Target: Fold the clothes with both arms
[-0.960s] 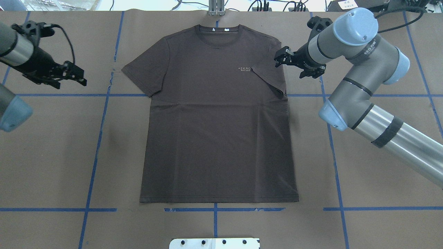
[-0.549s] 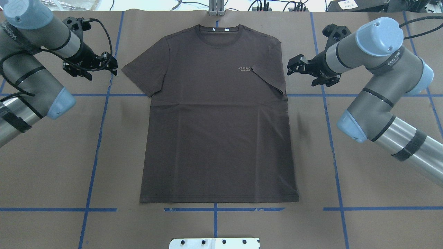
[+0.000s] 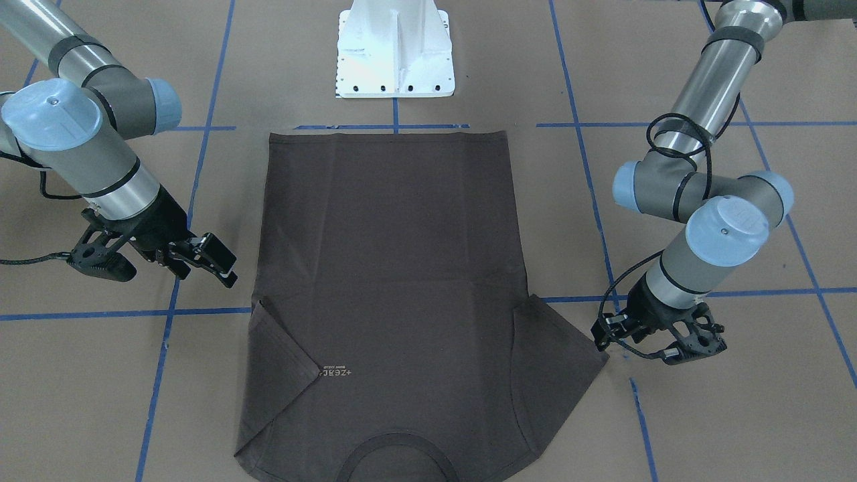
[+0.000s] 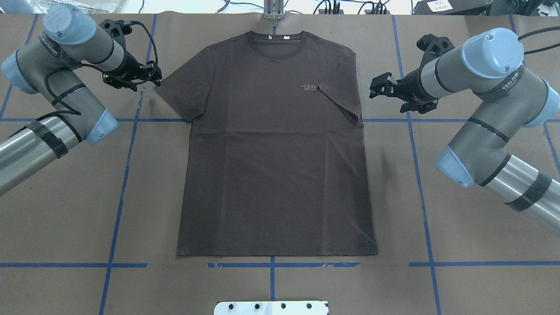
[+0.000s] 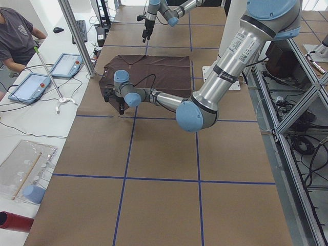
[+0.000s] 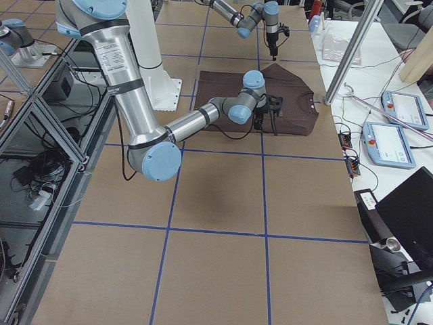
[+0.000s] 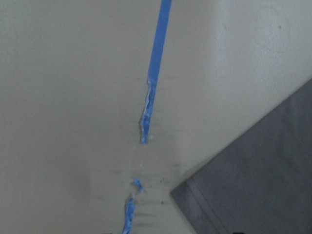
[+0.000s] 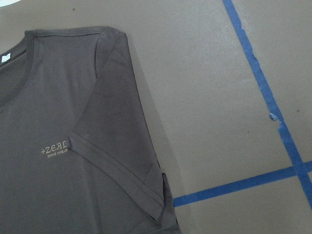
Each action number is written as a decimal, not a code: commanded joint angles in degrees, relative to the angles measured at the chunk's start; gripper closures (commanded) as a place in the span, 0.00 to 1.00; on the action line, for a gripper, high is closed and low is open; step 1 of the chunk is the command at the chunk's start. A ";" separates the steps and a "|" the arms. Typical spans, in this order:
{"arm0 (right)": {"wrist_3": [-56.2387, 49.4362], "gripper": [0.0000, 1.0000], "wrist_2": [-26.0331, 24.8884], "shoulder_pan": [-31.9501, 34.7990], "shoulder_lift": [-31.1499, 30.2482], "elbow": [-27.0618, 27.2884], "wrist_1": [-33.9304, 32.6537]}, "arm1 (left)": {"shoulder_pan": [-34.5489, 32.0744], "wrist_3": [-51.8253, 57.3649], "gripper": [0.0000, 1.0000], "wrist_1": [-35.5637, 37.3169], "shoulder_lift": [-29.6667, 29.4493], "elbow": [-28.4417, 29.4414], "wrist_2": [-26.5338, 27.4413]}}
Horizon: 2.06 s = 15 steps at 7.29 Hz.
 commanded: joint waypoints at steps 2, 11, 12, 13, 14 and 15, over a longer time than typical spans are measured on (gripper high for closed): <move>0.03 0.00 -0.31 -0.20 -0.25 0.03 0.02 | 0.79 -0.30 0.33 -3.36 -2.84 5.48 1.34; -0.06 0.00 -0.31 -0.46 -0.52 -0.41 0.10 | 1.85 -2.05 1.00 -1.96 -6.87 6.27 2.57; -0.06 0.00 -0.31 -0.81 -0.51 -0.33 0.10 | 1.93 -3.45 1.00 -1.86 -7.58 5.49 1.70; 0.03 0.00 -0.23 -1.08 -0.43 0.02 0.10 | 2.02 -7.72 1.00 -1.78 -9.51 5.22 1.17; -0.14 0.00 -0.66 -1.69 -0.51 -0.23 0.10 | 2.54 -10.29 1.00 -0.30 -11.96 5.22 0.81; -0.14 0.00 -2.93 -2.82 -0.51 -0.32 0.10 | 4.38 -15.01 1.00 -0.37 -12.94 5.39 0.90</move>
